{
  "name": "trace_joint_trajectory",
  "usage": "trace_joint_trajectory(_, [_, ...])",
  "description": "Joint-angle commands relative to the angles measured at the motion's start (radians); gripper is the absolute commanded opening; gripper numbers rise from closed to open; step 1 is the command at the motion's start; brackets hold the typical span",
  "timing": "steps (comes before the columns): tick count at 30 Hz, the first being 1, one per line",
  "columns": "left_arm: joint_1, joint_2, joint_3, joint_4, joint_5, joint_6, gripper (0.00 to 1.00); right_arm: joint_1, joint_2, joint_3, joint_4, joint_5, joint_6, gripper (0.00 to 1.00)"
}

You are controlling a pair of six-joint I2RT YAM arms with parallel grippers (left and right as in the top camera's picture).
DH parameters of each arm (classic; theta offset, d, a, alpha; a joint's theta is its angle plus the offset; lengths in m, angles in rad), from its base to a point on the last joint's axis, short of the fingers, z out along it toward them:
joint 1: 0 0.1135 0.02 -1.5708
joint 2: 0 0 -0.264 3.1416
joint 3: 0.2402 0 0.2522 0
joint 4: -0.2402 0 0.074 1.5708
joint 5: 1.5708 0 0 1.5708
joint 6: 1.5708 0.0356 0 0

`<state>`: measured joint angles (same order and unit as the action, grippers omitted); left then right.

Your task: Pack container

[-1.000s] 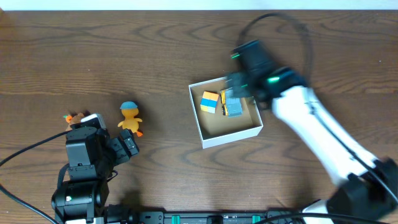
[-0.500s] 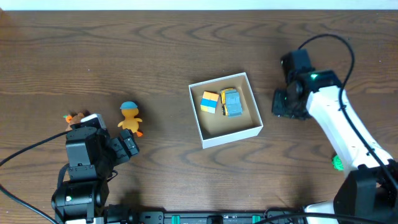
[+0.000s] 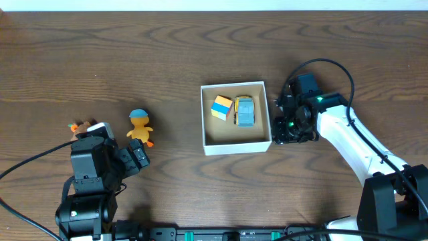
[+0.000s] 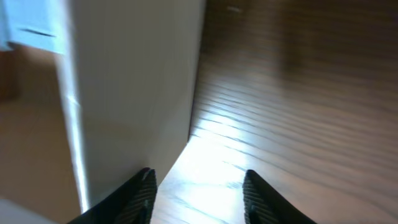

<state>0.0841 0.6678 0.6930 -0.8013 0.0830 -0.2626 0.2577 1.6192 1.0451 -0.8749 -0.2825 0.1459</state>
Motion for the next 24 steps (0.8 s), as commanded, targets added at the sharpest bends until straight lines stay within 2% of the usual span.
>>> trace_joint_trajectory(1, [0.005, 0.004, 0.023, 0.002, 0.006, -0.005, 0.98, 0.012, 0.004, 0.002, 0.018, -0.147, -0.083, 0.49])
trace_joint_trajectory(5, [0.005, 0.004, 0.023, 0.002, 0.006, -0.005, 0.98, 0.010, 0.004, 0.002, 0.024, -0.084, -0.047, 0.52])
trace_joint_trajectory(12, [0.005, 0.004, 0.023, -0.001, 0.007, -0.005, 0.98, -0.011, 0.004, 0.002, 0.021, 0.286, 0.139, 0.64])
trace_joint_trajectory(15, [0.005, 0.003, 0.027, -0.006, 0.008, -0.005, 0.98, -0.040, 0.004, 0.002, 0.024, 0.386, 0.180, 0.68])
trace_joint_trajectory(19, [0.005, 0.012, 0.078, -0.036, 0.003, -0.005, 0.98, -0.100, 0.002, 0.003, 0.046, 0.414, 0.171, 0.75])
trace_joint_trajectory(20, [0.005, 0.024, 0.108, -0.053, -0.022, -0.006, 0.98, -0.121, 0.001, 0.004, 0.053, 0.411, 0.172, 0.81])
trace_joint_trajectory(24, [0.018, 0.131, 0.253, -0.161, -0.213, -0.058, 0.98, -0.203, 0.000, 0.008, 0.066, 0.331, 0.164, 0.82])
